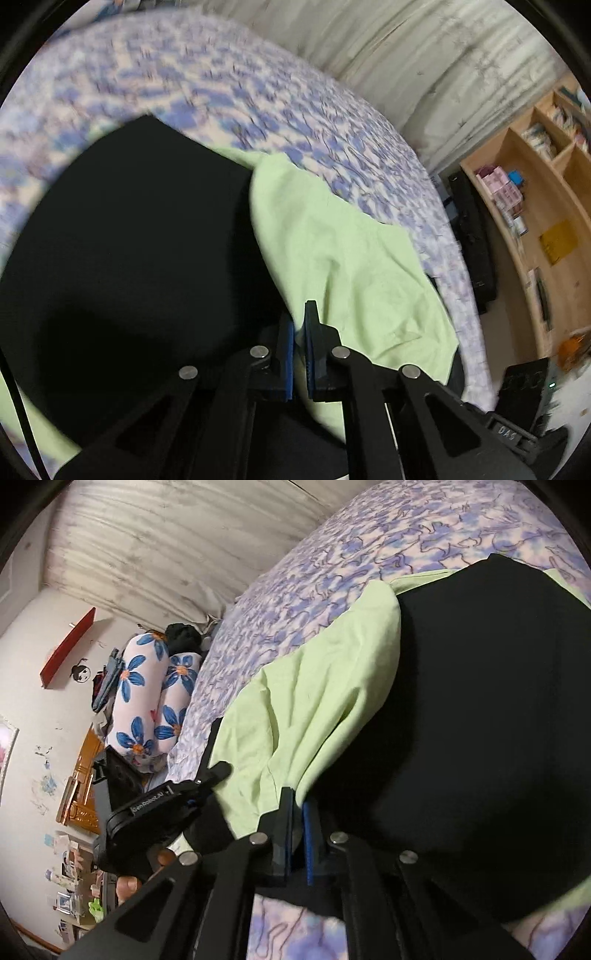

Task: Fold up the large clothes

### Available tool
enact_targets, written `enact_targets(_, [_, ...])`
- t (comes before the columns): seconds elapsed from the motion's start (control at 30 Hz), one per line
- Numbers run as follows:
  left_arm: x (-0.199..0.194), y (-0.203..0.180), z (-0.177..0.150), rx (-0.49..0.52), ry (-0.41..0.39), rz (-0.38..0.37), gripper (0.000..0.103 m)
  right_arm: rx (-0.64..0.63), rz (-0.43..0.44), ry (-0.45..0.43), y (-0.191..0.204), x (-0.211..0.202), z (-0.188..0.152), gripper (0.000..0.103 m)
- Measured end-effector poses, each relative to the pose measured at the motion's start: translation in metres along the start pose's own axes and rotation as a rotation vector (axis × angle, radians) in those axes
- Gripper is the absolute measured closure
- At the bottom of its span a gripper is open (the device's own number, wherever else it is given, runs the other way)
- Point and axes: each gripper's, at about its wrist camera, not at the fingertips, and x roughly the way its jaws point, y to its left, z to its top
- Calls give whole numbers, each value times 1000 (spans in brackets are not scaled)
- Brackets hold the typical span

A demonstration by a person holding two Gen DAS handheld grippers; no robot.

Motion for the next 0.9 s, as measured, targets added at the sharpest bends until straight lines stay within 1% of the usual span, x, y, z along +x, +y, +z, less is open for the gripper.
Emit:
enact_targets(0.03, [0, 1, -3, 13, 6, 13, 100, -6, -24, 6, -4, 3, -3, 99])
enact_targets(0.07, [5, 5, -9, 19, 29, 36, 100, 13, -62, 38, -15, 11, -10, 99])
enact_targets(0.13, [21, 14, -24, 16, 93, 81, 100, 46, -91, 72, -30, 23, -19, 100])
enact_targets(0.17, [26, 15, -31, 28, 95, 96, 100, 48, -94, 68, -33, 25, -23, 100])
enact_targets(0.23, [21, 10, -37, 77, 57, 118, 100, 23, -128, 52, -25, 22, -25, 100])
enact_targets(0.27, [19, 6, -37, 95, 49, 127, 100, 9, -147, 48, -21, 21, -24, 96])
enact_targets(0.3, [17, 3, -36, 105, 48, 133, 99, -14, -188, 43, -14, 18, -23, 95])
enact_targets(0.33, [16, 1, -35, 108, 49, 138, 96, -46, -232, 34, -5, 15, -22, 91])
enact_targets(0.37, [13, -1, -33, 111, 49, 141, 91, -78, -274, 17, 3, 11, -21, 87])
enact_targets(0.4, [9, -3, -31, 114, 46, 142, 87, -104, -307, -4, 9, 7, -21, 85])
enact_targets(0.43, [5, -6, -30, 116, 35, 144, 80, -135, -344, -39, 17, 0, -19, 83])
enact_targets(0.47, [-1, -9, -28, 116, 9, 149, 74, -157, -363, -75, 24, -6, -18, 83])
enact_targets(0.53, [-11, -13, -27, 120, -31, 148, 68, -178, -384, -131, 32, -16, -16, 81])
enact_targets(0.57, [-16, -18, -25, 126, -59, 147, 65, -178, -377, -168, 38, -21, -14, 75])
enact_targets(0.6, [-20, -22, -23, 133, -84, 145, 64, -175, -355, -183, 40, -22, -11, 71])
enact_targets(0.63, [-22, -27, -21, 139, -100, 143, 63, -171, -321, -192, 43, -21, -7, 65])
enact_targets(0.7, [-21, -35, -13, 148, -121, 122, 63, -176, -265, -180, 45, -10, 3, 63])
enact_targets(0.77, [-13, -42, -5, 158, -118, 96, 63, -186, -235, -146, 47, 9, 14, 63])
enact_targets(0.8, [-7, -46, -1, 165, -109, 86, 65, -188, -212, -141, 47, 16, 18, 63])
enact_targets(0.83, [-3, -48, 2, 166, -106, 80, 71, -189, -195, -138, 49, 24, 22, 63])
enact_targets(0.87, [4, -50, 5, 166, -99, 71, 75, -189, -180, -135, 48, 31, 26, 63])
enact_targets(0.9, [13, -51, 7, 162, -88, 68, 75, -187, -170, -133, 48, 37, 29, 63])
